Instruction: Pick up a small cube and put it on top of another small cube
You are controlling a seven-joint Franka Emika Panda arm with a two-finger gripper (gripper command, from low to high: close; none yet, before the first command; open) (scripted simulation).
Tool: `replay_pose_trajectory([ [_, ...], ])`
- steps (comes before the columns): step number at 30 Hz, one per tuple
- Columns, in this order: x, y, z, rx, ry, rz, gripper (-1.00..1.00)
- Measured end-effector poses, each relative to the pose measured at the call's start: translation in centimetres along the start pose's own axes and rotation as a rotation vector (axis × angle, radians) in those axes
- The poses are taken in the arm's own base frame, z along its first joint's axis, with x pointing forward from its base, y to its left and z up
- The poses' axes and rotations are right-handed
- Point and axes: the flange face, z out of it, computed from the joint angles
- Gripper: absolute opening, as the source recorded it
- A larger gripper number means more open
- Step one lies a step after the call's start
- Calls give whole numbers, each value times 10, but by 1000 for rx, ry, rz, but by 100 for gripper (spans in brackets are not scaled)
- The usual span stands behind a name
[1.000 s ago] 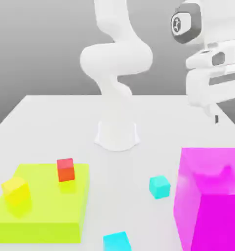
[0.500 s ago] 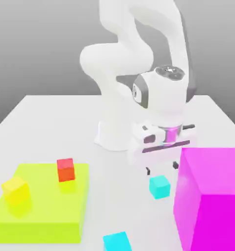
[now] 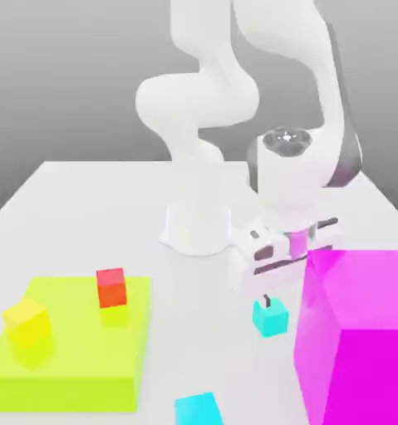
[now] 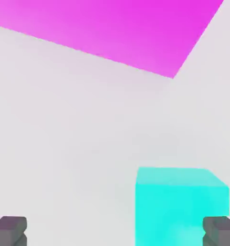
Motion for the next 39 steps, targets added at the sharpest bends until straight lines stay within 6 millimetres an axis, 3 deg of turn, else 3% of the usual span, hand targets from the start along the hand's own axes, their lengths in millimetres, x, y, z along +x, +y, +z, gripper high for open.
replay_pose_trajectory([
  [12,3,10,29,-38,21,7,0],
  [20,11,19,37,-79,101,-1,0],
  [21,12,19,37,-82,108,-3,-100],
  [39,2,8,25,-29,9,7,-100],
])
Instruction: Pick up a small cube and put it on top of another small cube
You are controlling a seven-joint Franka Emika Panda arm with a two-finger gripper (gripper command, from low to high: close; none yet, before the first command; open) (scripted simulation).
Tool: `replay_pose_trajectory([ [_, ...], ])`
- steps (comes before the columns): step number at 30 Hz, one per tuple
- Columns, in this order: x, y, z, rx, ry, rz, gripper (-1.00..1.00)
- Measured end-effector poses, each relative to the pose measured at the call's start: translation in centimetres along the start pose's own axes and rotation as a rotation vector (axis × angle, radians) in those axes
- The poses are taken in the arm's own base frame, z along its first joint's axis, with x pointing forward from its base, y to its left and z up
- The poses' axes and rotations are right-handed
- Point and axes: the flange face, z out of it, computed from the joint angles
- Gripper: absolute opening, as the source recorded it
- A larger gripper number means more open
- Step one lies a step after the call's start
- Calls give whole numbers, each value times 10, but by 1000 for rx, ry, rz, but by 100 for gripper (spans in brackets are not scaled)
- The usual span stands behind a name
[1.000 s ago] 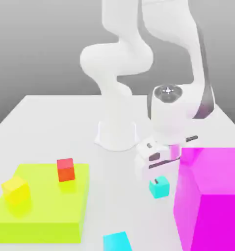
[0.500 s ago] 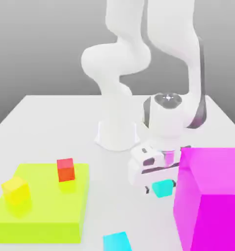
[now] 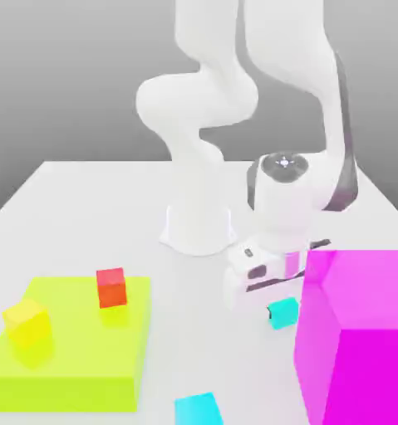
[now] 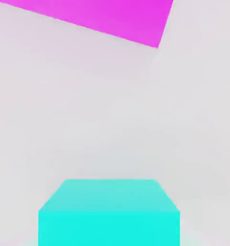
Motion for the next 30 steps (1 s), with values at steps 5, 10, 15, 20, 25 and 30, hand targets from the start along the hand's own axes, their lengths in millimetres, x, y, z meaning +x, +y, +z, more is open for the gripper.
replay_pose_trajectory([
  [5,-2,-5,-12,20,-15,-3,-100],
  [10,-2,-7,-25,29,-10,-7,-100],
  [15,0,-6,-38,24,12,-8,-100],
  [20,1,-2,-49,1,47,-9,-100],
  [25,4,6,-56,-40,92,-4,-100],
  [30,43,38,-79,-63,127,275,-100],
])
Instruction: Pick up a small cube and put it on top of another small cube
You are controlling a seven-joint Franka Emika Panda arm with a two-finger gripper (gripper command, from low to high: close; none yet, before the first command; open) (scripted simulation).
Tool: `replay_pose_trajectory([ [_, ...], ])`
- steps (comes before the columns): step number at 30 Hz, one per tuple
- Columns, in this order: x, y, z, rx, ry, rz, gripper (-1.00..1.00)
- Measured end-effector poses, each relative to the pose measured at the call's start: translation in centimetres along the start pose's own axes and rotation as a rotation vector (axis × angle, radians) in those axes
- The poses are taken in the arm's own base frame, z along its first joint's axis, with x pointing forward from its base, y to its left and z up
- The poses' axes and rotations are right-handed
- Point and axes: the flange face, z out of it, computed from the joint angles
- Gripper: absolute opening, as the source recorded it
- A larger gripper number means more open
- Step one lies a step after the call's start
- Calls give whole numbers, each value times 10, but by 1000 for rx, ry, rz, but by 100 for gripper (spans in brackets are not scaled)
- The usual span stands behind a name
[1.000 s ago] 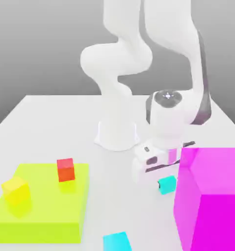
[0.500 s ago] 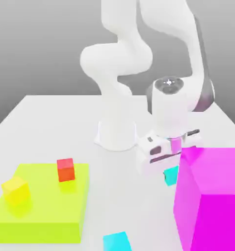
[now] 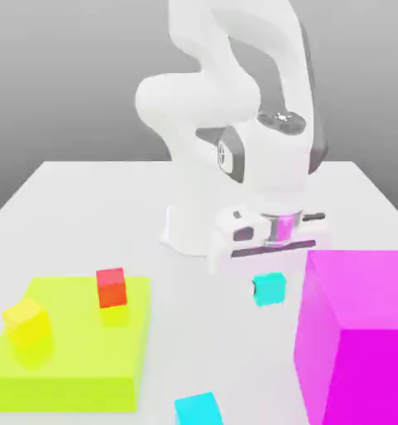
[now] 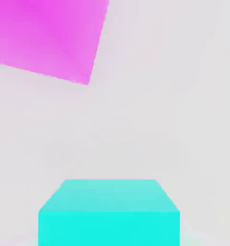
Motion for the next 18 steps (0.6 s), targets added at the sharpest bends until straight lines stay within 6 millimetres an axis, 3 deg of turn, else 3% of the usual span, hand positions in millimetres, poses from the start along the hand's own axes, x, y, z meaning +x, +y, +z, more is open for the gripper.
replay_pose_trajectory([
  [5,60,39,-26,-16,12,397,-100],
  [10,108,90,-57,-15,9,797,-100],
  [16,145,163,-93,5,-21,1261,-100],
  [18,149,171,-82,8,-26,1313,-100],
])
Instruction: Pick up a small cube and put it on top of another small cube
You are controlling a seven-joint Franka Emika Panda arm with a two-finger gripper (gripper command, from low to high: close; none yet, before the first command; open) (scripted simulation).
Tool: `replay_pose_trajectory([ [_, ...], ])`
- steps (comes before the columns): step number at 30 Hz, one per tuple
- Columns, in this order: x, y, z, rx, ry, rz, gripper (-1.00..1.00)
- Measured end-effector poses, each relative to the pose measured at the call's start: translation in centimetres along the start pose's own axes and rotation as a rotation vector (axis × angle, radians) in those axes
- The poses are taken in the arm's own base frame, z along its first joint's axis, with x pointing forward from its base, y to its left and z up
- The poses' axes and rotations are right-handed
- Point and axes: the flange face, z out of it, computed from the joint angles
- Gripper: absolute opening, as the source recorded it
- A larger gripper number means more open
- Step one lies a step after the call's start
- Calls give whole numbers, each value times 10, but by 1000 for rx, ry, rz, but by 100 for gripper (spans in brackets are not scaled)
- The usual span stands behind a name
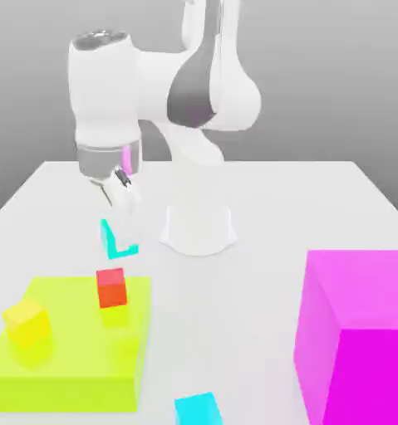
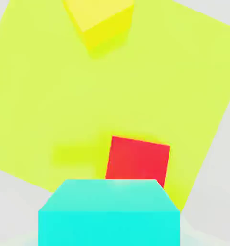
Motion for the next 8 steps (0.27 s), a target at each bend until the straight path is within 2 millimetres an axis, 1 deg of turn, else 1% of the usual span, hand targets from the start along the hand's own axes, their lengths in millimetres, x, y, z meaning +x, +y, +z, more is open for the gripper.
replay_pose_trajectory([
  [4,3,0,41,0,-1,16,-100],
  [5,3,1,46,0,-1,17,100],
  [8,3,1,46,0,-1,17,100],
])
